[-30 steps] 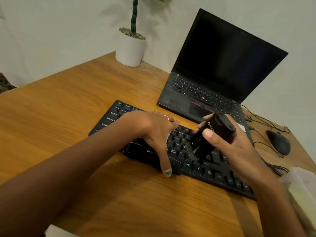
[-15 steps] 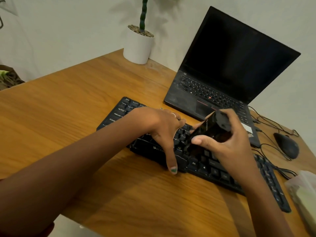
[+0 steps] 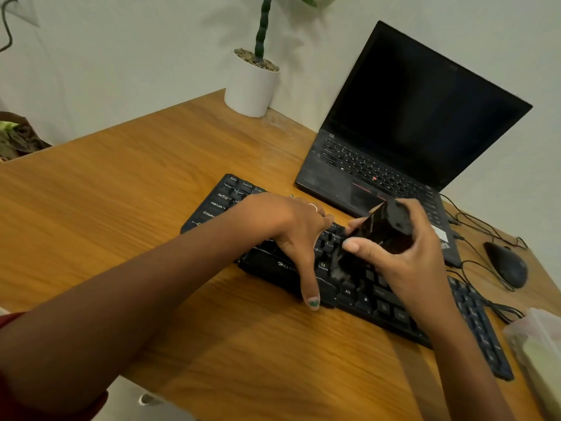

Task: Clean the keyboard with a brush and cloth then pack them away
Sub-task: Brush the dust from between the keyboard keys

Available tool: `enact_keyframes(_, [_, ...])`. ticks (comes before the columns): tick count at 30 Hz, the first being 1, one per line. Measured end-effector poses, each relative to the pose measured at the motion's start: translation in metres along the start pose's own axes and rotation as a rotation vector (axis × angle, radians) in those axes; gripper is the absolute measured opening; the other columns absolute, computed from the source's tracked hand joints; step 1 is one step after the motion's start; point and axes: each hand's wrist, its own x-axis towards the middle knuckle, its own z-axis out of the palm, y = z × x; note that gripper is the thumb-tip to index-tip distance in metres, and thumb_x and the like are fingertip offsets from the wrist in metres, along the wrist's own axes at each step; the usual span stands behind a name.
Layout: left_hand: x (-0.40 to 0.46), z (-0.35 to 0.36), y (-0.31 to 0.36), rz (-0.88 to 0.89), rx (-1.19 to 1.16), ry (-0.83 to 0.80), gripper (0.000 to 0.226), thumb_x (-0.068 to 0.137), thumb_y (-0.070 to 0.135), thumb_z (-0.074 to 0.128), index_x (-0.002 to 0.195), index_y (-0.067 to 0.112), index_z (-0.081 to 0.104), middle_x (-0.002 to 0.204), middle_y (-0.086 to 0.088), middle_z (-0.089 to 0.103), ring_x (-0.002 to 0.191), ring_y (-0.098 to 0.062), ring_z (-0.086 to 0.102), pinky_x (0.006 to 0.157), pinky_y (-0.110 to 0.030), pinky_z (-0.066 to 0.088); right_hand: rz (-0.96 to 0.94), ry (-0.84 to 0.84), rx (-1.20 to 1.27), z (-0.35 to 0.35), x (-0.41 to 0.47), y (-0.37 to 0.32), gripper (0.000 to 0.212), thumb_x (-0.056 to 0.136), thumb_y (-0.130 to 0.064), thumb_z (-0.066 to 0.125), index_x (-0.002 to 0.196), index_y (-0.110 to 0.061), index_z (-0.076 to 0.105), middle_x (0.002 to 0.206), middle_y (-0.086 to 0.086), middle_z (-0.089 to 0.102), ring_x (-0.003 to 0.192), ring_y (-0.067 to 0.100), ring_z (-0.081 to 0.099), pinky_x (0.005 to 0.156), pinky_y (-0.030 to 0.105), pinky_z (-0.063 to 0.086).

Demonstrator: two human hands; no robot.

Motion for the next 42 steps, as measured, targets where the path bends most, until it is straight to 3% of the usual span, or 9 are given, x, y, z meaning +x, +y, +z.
enact_keyframes(10, [0.001, 0.000, 0.000, -0.003, -0.017, 0.000, 0.137, 0.054, 0.074, 0.076, 0.156, 0.021, 0.000, 0.162, 0.001, 0.006, 0.147, -0.027, 0.010, 0.117, -0.050, 0.023, -0.038, -0.005, -0.037, -0.006, 0.001, 0.003, 0.060, 0.051, -0.064, 0.075, 0.098, -0.037, 0.049, 0.099, -0.010, 0.069, 0.095, 0.003, 0.065, 0.075, 0.012, 0.050])
enact_keyframes(15, [0.001, 0.000, 0.001, -0.004, -0.010, 0.002, 0.136, 0.055, 0.073, 0.076, 0.156, 0.021, 0.001, 0.162, 0.001, 0.007, 0.147, -0.027, 0.011, 0.117, -0.050, 0.023, 0.006, -0.132, 0.075, -0.011, -0.001, 0.002, 0.066, 0.049, -0.065, 0.077, 0.099, -0.029, 0.052, 0.103, 0.000, 0.070, 0.096, 0.015, 0.067, 0.078, 0.031, 0.055])
enact_keyframes(20, [0.000, -0.001, 0.002, 0.001, 0.004, 0.006, 0.135, 0.056, 0.074, 0.075, 0.156, 0.020, 0.001, 0.162, 0.000, 0.008, 0.146, -0.027, 0.013, 0.116, -0.049, 0.023, -0.040, 0.019, -0.035, -0.007, 0.002, 0.003, 0.058, 0.053, -0.059, 0.077, 0.099, -0.036, 0.049, 0.101, -0.007, 0.068, 0.098, 0.007, 0.064, 0.077, 0.014, 0.050])
enact_keyframes(25, [-0.001, 0.000, 0.001, 0.001, -0.011, 0.010, 0.136, 0.056, 0.072, 0.076, 0.155, 0.020, -0.001, 0.162, 0.002, 0.004, 0.147, -0.026, 0.009, 0.118, -0.049, 0.020, 0.009, -0.203, 0.133, -0.013, -0.001, -0.001, 0.070, 0.051, -0.057, 0.082, 0.104, -0.021, 0.052, 0.106, 0.004, 0.070, 0.101, 0.021, 0.066, 0.084, 0.047, 0.053])
enact_keyframes(29, [-0.002, -0.002, 0.002, 0.004, 0.004, 0.011, 0.136, 0.056, 0.073, 0.075, 0.155, 0.019, -0.001, 0.163, 0.002, 0.004, 0.147, -0.026, 0.009, 0.117, -0.050, 0.021, -0.037, -0.003, -0.019, -0.006, 0.004, 0.000, 0.057, 0.055, -0.055, 0.077, 0.100, -0.033, 0.050, 0.102, -0.005, 0.068, 0.098, 0.008, 0.065, 0.083, 0.033, 0.053])
enact_keyframes(34, [-0.001, -0.001, 0.001, 0.007, 0.000, 0.017, 0.136, 0.057, 0.072, 0.076, 0.155, 0.019, -0.002, 0.163, 0.001, 0.004, 0.147, -0.026, 0.009, 0.118, -0.049, 0.020, 0.062, -0.231, 0.137, -0.014, 0.001, -0.004, 0.072, 0.047, -0.062, 0.081, 0.101, -0.024, 0.053, 0.104, 0.002, 0.070, 0.098, 0.019, 0.067, 0.078, 0.039, 0.055])
enact_keyframes(38, [0.001, 0.000, 0.001, 0.009, 0.008, 0.013, 0.137, 0.056, 0.074, 0.075, 0.155, 0.018, -0.002, 0.162, 0.000, 0.005, 0.147, -0.027, 0.010, 0.117, -0.050, 0.022, 0.012, 0.014, -0.053, -0.004, 0.002, -0.001, 0.060, 0.054, -0.059, 0.079, 0.098, -0.030, 0.049, 0.098, -0.010, 0.068, 0.091, 0.000, 0.064, 0.069, 0.013, 0.050])
enact_keyframes(40, [0.000, -0.001, 0.001, 0.009, 0.003, 0.010, 0.137, 0.057, 0.073, 0.075, 0.155, 0.018, -0.003, 0.162, 0.000, 0.005, 0.147, -0.027, 0.010, 0.117, -0.049, 0.022, 0.014, 0.103, -0.082, 0.000, 0.001, 0.000, 0.057, 0.055, -0.057, 0.077, 0.097, -0.032, 0.048, 0.094, -0.009, 0.066, 0.088, -0.003, 0.062, 0.066, 0.012, 0.048])
enact_keyframes(42, [0.000, -0.001, 0.000, 0.012, 0.004, 0.016, 0.136, 0.058, 0.072, 0.075, 0.155, 0.017, -0.004, 0.162, 0.000, 0.004, 0.147, -0.027, 0.010, 0.118, -0.049, 0.020, 0.065, -0.032, -0.011, -0.009, 0.001, -0.003, 0.066, 0.050, -0.063, 0.078, 0.098, -0.028, 0.051, 0.094, -0.004, 0.067, 0.089, 0.001, 0.064, 0.067, 0.017, 0.052])
